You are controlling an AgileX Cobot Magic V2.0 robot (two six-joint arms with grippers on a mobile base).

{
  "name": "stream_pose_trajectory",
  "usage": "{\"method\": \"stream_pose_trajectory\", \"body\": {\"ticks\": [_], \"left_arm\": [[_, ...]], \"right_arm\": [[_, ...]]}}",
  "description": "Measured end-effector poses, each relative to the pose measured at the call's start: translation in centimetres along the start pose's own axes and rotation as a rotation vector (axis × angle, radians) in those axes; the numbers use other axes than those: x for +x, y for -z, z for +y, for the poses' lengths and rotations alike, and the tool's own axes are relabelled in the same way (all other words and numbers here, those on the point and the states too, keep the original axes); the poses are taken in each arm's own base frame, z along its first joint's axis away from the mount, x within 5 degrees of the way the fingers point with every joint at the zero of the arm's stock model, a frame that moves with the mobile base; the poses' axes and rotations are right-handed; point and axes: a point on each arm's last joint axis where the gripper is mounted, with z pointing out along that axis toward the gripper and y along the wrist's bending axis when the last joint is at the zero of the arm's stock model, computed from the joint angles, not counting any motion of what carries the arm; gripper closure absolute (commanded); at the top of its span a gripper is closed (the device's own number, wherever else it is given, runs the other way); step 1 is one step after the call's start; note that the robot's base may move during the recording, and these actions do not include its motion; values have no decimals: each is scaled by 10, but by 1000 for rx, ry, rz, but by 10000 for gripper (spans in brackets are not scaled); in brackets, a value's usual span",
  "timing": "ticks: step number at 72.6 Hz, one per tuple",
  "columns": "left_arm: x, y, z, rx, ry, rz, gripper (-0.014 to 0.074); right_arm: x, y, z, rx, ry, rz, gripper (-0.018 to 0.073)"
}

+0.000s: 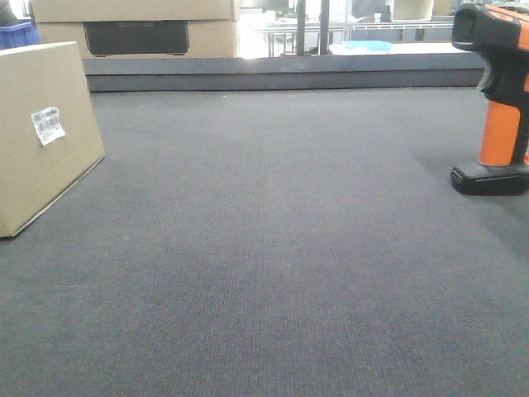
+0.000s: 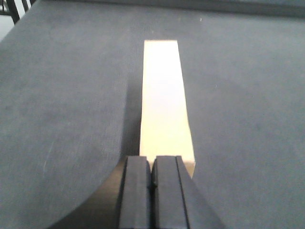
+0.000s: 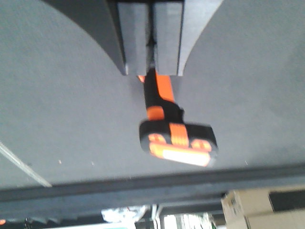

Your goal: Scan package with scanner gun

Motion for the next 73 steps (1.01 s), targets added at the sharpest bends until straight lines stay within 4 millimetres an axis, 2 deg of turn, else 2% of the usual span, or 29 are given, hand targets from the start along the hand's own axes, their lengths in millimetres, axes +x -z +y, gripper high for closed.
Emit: {"method": "stream_pose_trajectory", "body": {"ticks": [12,22,44,57,73], "left_arm": [[18,10,-1,57,-5,-158,707],[47,23,1,79,-4,-228,707],[91,59,17,-39,40,-375,707],[96,75,20,-99,54,-464,707],[97,79,20,-111,58,-488,707]], "right_arm": [[-2,6,1,-7,-7,-31,727],[-5,16,1,-17,-8,-85,727],[10,27,-1,-28,-17,-128,727],[9,34,-1,-35,-17,-169,727],[9,37,-1,-37,-17,-184,727]]}}
